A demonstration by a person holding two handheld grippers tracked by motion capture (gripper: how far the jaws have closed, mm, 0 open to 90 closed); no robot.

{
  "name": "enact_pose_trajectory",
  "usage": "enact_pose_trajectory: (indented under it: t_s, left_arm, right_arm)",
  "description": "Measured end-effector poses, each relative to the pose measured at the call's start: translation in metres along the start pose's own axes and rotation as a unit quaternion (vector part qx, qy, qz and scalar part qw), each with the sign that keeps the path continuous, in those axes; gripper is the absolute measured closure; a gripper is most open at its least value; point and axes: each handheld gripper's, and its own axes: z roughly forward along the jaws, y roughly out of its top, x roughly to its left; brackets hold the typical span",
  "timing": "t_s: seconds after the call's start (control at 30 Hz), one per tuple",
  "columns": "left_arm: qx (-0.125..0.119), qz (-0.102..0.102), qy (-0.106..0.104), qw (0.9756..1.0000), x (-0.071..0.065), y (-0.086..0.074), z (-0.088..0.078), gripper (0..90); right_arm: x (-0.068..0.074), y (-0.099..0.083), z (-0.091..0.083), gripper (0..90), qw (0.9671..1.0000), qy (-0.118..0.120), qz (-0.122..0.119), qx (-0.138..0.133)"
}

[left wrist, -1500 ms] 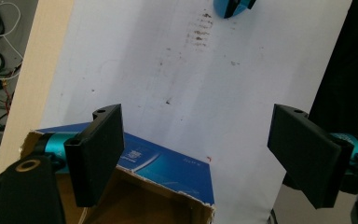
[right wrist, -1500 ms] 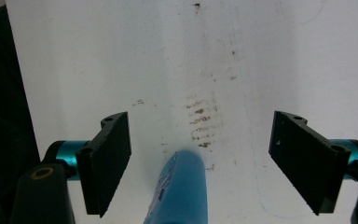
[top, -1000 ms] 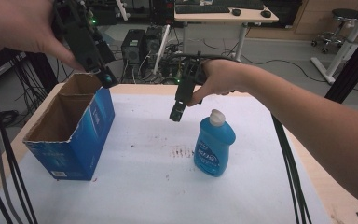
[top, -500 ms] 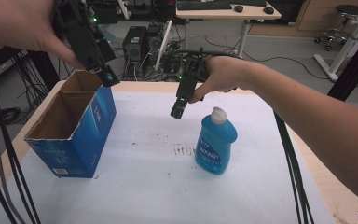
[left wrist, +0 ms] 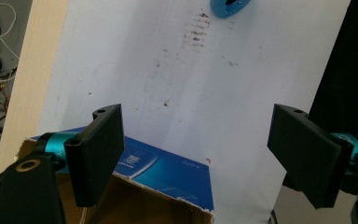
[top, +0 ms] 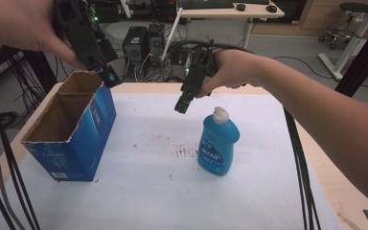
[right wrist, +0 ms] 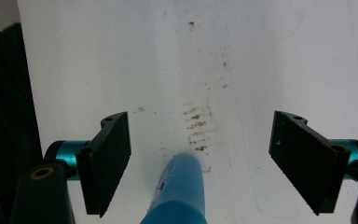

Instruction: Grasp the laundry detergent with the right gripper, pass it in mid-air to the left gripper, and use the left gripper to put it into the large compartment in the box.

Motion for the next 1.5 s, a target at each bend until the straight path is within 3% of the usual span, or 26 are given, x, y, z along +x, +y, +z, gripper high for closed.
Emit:
enact_pose_trajectory:
  t_s: [0.17, 0.3, 0.37, 0.4, 0.53, 0.63, 0.67, 0.73, 1.13, 1.27, 1.5]
  left_arm:
    - [-0.001, 0.005, -0.003, 1.0000, -0.001, 0.004, 0.002, 18.8]
    - [0.005, 0.009, -0.006, 0.9999, -0.002, 0.006, 0.005, 18.8]
    - [0.006, 0.009, -0.006, 0.9999, -0.003, 0.007, 0.005, 18.8]
    - [0.006, 0.011, -0.007, 0.9999, -0.004, 0.008, 0.005, 18.8]
    - [0.004, 0.014, -0.008, 0.9999, -0.005, 0.009, 0.005, 18.8]
    - [0.007, 0.015, -0.008, 0.9998, -0.005, 0.009, 0.005, 18.8]
    - [0.007, 0.013, -0.008, 0.9999, -0.005, 0.009, 0.006, 18.8]
    - [0.008, 0.014, -0.008, 0.9998, -0.005, 0.009, 0.006, 18.8]
    - [0.006, 0.022, -0.012, 0.9997, -0.005, 0.010, 0.008, 18.8]
    - [0.006, 0.018, -0.013, 0.9997, -0.005, 0.009, 0.010, 18.8]
    - [0.007, 0.019, -0.015, 0.9997, -0.005, 0.009, 0.011, 18.8]
  right_arm:
    - [-0.004, -0.014, -0.019, 20.2, 0.9992, -0.008, 0.018, -0.035]
    - [-0.004, -0.033, -0.039, 20.2, 0.9965, -0.015, 0.031, -0.076]
    - [-0.004, -0.033, -0.039, 20.2, 0.9965, -0.015, 0.031, -0.076]
    - [-0.001, -0.047, -0.050, 20.2, 0.9944, -0.021, 0.036, -0.097]
    - [0.004, -0.065, -0.060, 20.2, 0.9914, -0.028, 0.042, -0.120]
    - [0.005, -0.069, -0.062, 20.2, 0.9909, -0.029, 0.045, -0.123]
    - [0.009, -0.085, -0.068, 20.2, 0.9883, -0.032, 0.053, -0.139]
    - [0.011, -0.094, -0.070, 20.2, 0.9871, -0.036, 0.061, -0.144]
    - [0.028, -0.138, -0.065, 20.2, 0.9795, -0.044, 0.093, -0.173]
    - [0.033, -0.151, -0.056, 20.2, 0.9764, -0.049, 0.104, -0.183]
    - [0.043, -0.165, -0.031, 20.1, 0.9749, -0.054, 0.121, -0.179]
